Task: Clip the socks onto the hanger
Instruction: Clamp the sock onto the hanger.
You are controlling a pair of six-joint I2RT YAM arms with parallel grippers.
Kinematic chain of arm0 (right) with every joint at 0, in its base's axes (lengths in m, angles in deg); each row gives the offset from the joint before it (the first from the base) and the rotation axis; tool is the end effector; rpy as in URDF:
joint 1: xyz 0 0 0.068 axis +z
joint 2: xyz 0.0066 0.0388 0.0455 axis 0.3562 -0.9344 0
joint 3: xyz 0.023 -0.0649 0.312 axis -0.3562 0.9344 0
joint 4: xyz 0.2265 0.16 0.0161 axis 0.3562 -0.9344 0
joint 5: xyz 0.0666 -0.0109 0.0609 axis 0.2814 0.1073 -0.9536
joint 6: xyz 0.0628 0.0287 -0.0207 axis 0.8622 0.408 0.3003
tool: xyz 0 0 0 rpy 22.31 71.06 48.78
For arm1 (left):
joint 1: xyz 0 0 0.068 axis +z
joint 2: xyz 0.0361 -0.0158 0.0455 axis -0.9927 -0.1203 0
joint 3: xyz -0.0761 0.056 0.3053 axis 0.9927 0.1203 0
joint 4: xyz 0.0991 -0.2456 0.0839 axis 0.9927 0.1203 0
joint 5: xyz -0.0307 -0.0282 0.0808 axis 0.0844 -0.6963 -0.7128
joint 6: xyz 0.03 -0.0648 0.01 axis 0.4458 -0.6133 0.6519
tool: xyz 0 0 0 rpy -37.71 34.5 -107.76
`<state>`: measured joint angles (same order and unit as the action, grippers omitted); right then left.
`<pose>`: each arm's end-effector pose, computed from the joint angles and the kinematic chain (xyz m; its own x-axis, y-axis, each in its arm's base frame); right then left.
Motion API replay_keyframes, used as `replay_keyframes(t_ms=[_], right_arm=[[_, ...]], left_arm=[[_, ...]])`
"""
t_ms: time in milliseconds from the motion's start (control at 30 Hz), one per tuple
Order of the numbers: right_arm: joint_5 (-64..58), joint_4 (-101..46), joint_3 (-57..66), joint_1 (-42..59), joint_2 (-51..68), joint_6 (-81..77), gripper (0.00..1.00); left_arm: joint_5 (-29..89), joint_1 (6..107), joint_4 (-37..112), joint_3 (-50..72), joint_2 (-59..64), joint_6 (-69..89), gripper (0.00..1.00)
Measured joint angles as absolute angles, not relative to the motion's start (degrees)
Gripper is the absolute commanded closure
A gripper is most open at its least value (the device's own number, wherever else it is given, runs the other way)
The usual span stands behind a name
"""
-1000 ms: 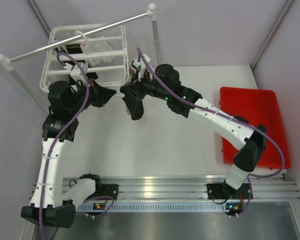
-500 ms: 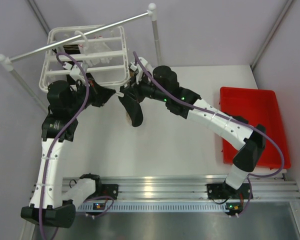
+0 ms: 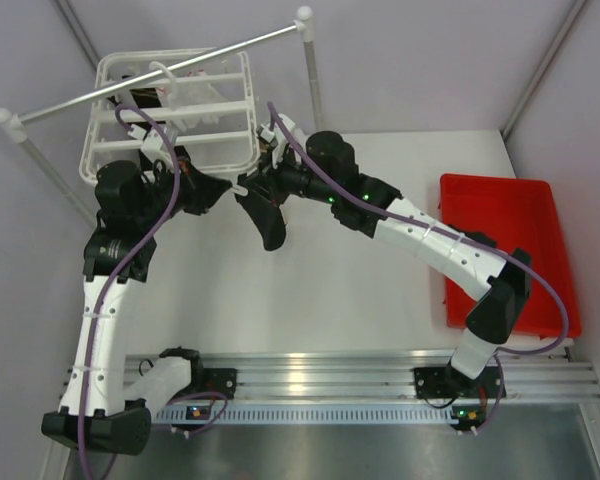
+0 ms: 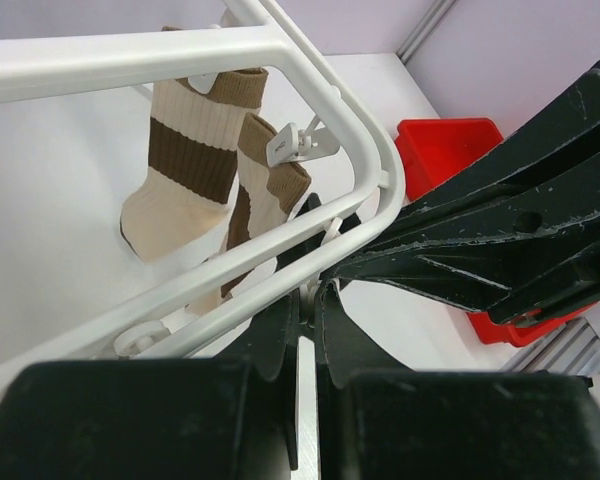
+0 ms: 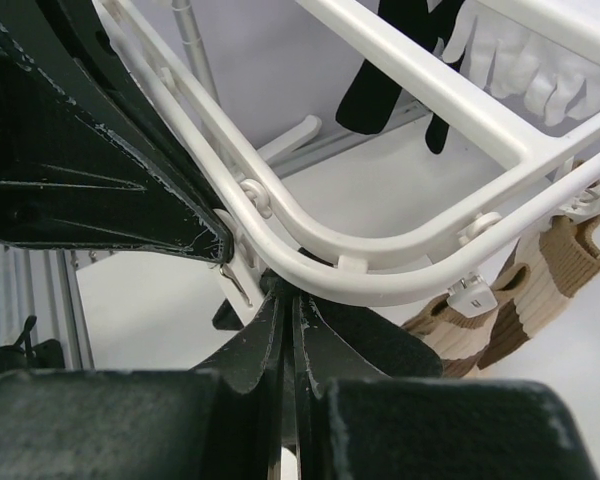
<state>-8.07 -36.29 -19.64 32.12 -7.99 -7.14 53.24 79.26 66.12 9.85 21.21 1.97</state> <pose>0.2624 0.3692 0.4763 -0.1003 -0.0870 -0.9912 -0.9051 0.4216 0.0545 0.2037 -0.0449 0.4852 -0.3597 -0.2644 -0.8948 0.4779 0.7714 -0.4201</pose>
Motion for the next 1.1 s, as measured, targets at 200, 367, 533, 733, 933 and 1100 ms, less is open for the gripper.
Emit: replay_keyframes(t_ms=[200,367,533,733,933,1100], right_arm=[[-9.7,-35.9,-19.6,32.1,-8.0,-6.0,1.0],[-10.4,-35.7,-19.6,32.1,-8.0,-5.5,1.0],[-11.0,-35.5,-19.6,32.1,-8.0,-5.0,1.0],[-11.8,-35.5,-19.6,31.3,-8.0,-4.0,1.0],[-11.9,-35.4,-19.6,28.7,-8.0,-3.6,1.0],[-11.8,-35.3,-19.6,27.2,-8.0,-3.7,1.0]], left_arm=[[52.8,79.3,66.4,9.8,21.2,2.2,1.0],[52.7,79.3,66.5,9.8,21.3,2.2,0.88],[52.5,79.2,66.8,9.3,21.3,1.7,0.6],[52.3,79.2,66.7,9.2,21.9,0.5,0.56],[52.3,79.3,66.3,8.8,24.4,-0.9,0.58],[51.9,79.3,67.1,6.0,26.5,-1.1,0.6]])
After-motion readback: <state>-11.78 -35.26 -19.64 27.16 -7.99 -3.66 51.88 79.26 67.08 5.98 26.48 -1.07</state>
